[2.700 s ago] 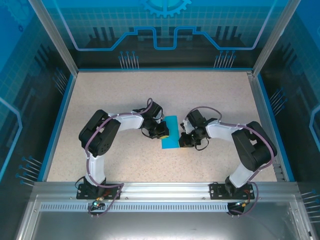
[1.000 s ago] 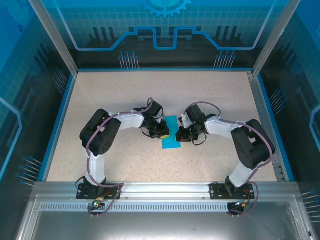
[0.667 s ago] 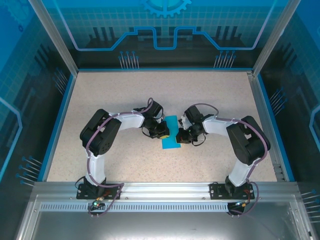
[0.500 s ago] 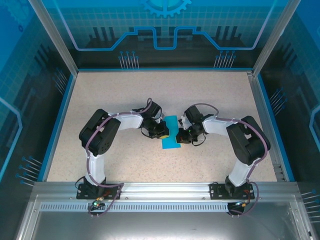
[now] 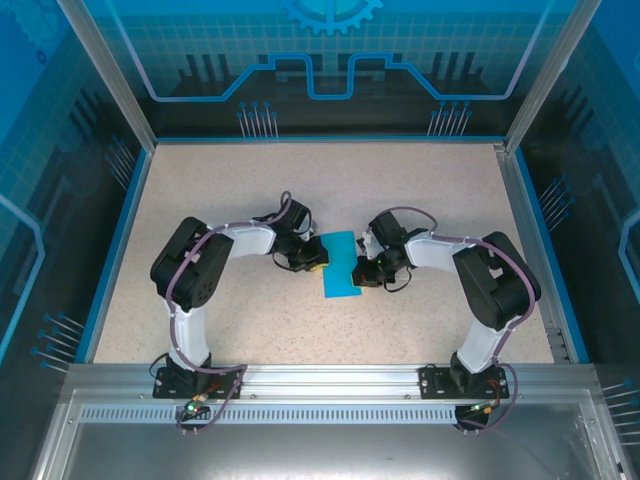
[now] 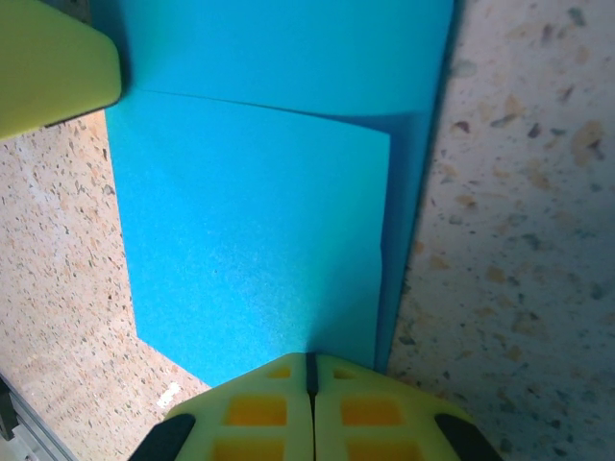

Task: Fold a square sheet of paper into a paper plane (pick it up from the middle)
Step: Fold the triangle a second time at the center of the table, then turn over the paper at the center of the table.

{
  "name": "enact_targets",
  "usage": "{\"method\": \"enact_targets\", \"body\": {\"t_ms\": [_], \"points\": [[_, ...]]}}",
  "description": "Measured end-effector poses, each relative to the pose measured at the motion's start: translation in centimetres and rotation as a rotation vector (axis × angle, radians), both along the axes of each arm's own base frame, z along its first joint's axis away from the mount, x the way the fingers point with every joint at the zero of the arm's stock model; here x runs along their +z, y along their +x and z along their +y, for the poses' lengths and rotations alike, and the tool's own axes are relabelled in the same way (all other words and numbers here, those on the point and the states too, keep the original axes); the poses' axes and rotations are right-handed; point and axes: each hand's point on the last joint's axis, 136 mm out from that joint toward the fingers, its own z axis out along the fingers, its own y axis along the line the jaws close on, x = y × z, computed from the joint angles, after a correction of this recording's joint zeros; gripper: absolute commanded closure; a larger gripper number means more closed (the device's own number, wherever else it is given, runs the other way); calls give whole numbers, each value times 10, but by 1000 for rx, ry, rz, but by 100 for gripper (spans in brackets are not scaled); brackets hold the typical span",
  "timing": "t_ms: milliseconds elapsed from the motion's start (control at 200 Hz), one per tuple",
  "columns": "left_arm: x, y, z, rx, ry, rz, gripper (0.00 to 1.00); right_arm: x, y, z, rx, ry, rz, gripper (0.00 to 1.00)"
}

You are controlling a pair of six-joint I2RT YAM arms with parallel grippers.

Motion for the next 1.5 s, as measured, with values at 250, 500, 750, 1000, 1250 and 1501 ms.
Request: {"method": "enact_targets", "body": {"t_ms": [250, 500, 750, 1000, 1250, 1501], "points": [[6, 14, 22, 42, 115, -40, 84, 3, 1, 0, -1, -10, -3, 88], [58, 26, 38, 92, 114, -160, 68, 46, 26, 3, -14, -22, -144, 58], [57, 3, 33, 125, 6, -121, 59, 72, 47, 8, -3, -29, -269, 44], [48, -14, 21, 134, -81, -56, 57, 39, 41, 10, 76, -4, -180, 48], [52, -14, 3, 121, -161, -51, 56, 38, 42, 15, 107, 76, -159, 79], [48, -18, -10, 91, -199, -38, 57, 37, 53, 9, 52, 108, -165, 94]]}}
